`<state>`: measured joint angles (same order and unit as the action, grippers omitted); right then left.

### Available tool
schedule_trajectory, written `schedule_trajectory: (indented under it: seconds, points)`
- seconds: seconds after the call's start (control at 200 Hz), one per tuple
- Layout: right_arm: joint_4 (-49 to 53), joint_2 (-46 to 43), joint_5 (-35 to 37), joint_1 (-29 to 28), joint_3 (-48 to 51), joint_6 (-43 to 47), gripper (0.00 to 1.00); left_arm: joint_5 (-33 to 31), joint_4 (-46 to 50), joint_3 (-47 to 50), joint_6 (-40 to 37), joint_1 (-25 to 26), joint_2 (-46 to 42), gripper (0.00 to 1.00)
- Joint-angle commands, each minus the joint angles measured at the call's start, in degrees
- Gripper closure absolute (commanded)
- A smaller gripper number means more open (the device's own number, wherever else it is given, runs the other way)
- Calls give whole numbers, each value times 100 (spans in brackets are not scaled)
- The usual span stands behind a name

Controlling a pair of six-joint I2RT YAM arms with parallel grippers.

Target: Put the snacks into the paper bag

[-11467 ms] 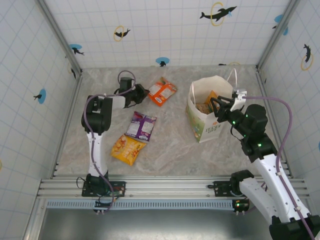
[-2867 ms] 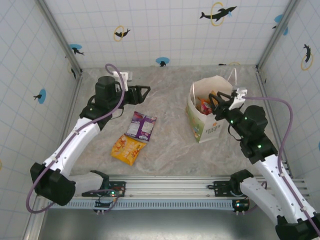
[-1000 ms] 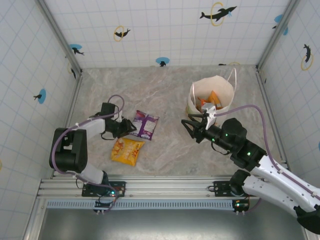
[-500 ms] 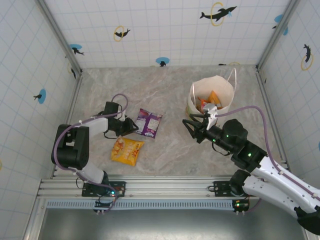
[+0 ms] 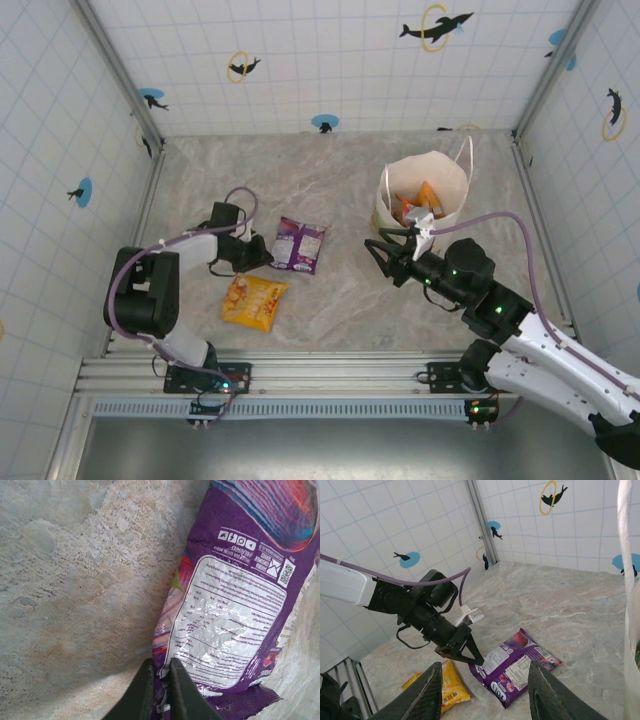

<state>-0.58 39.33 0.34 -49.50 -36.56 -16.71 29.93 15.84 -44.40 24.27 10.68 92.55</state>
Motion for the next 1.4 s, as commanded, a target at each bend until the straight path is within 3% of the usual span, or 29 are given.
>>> schedule_trajectory:
  seconds: [0.0,0.1,0.746,1.396]
  points:
    - [-204,-60,89,-25,50,54,53,-84,255,-238,-85,62,-218,94]
    - [-238,-76,88,-25,67,54,53,-93,405,-386,-141,49,-345,100]
    - [-291,268,-94,-129,-353,346,53,177,1268,-1530,19,101,-1389,100]
    - [266,2096,859,-1421,-2041,1175,48,223,1747,-2157,1196,154,-2165,100]
